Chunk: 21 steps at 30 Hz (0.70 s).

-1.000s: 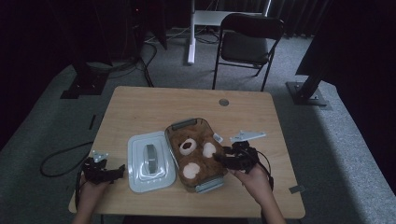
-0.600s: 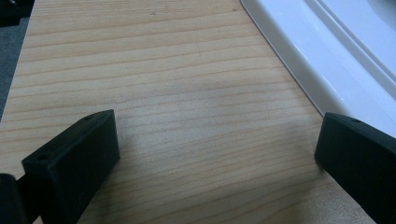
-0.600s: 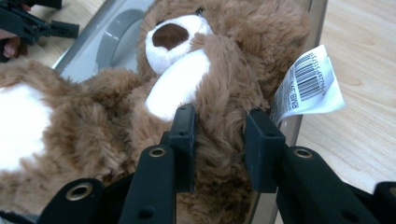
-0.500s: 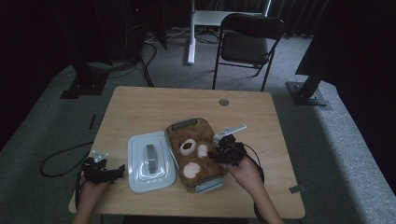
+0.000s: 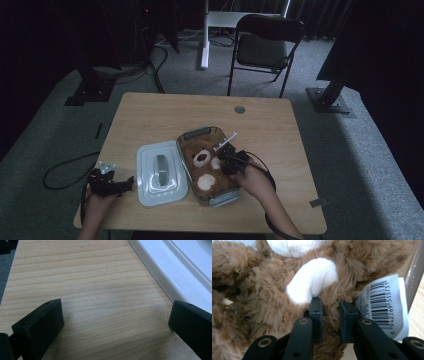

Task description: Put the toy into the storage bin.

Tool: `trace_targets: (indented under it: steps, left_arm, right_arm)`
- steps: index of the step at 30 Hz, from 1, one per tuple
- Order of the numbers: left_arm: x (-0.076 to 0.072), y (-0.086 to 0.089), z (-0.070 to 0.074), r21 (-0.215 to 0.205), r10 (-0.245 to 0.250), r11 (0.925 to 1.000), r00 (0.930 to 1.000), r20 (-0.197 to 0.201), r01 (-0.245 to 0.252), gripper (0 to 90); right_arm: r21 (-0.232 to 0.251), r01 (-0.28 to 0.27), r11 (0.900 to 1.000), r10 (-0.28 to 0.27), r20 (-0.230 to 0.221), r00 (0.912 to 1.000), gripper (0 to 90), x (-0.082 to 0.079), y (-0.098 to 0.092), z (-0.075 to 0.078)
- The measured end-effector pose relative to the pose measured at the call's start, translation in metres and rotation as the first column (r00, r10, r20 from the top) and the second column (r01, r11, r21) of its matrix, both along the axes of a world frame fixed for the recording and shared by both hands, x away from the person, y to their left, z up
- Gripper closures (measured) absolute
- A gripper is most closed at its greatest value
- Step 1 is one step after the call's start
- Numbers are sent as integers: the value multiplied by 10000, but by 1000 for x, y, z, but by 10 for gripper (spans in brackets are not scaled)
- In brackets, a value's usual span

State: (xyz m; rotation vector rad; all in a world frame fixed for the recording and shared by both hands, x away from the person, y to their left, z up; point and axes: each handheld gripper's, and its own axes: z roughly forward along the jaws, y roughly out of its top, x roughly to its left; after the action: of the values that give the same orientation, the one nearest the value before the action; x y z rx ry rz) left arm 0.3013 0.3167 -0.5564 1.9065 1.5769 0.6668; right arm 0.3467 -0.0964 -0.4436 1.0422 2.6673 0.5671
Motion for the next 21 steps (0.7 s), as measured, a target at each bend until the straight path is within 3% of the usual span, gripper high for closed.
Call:
trace_targets:
  steps: [5,8,13,15,17,21]
  left_arm:
    - [0,0,0,2,-3,10000,10000,-1,3,5]
    - [0,0,0,-1,-2,10000,10000,-1,2,5]
    - [0,0,0,7,-7,10000,10000,-23,7,5]
    - [0,0,0,3,-5,10000,10000,-28,5,5]
    - [0,0,0,2,-7,10000,10000,-18,7,5]
    - [0,0,0,0,-5,10000,10000,-10,5,5]
  right_arm:
    - [404,200,9990,-221,521,9984,716,-7,-6,3]
    - [1378,117,9904,-223,760,9969,668,-13,-18,14]
    - [2828,128,9591,-409,937,9948,613,-24,-38,36]
    - [3338,149,9425,-607,1272,9900,581,-30,-45,47]
    - [3925,48,9197,-697,1513,9860,575,-38,-49,60]
    - [4461,-781,8916,-97,1913,9815,535,-58,-38,75]
